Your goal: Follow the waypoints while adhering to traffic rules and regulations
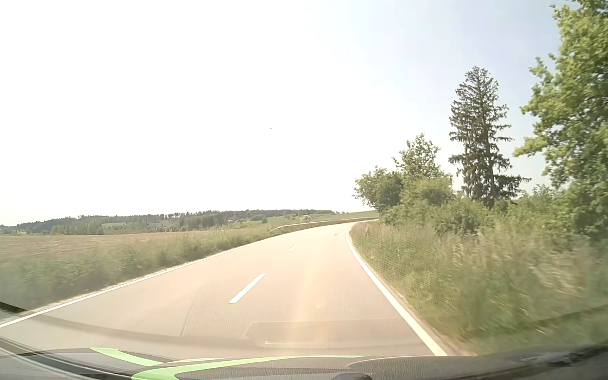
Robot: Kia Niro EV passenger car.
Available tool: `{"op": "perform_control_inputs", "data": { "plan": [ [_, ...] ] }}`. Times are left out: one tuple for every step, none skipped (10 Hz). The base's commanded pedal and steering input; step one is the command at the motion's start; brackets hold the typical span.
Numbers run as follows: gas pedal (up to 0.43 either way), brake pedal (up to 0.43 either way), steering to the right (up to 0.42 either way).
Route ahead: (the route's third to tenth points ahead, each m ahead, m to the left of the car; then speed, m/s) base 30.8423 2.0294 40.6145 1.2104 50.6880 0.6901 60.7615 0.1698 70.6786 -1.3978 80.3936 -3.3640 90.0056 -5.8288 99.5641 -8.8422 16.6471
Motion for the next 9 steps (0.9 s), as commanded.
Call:
{"op": "perform_control_inputs", "data": {
  "plan": [
    [0.138, 0.000, 0.001],
    [0.138, 0.000, 0.001],
    [0.138, 0.000, 0.001],
    [0.138, 0.000, 0.001],
    [0.138, 0.000, 0.001],
    [0.138, 0.000, 0.001],
    [0.150, 0.000, 0.002],
    [0.150, 0.000, 0.002],
    [0.150, 0.000, 0.004]
  ]
}}
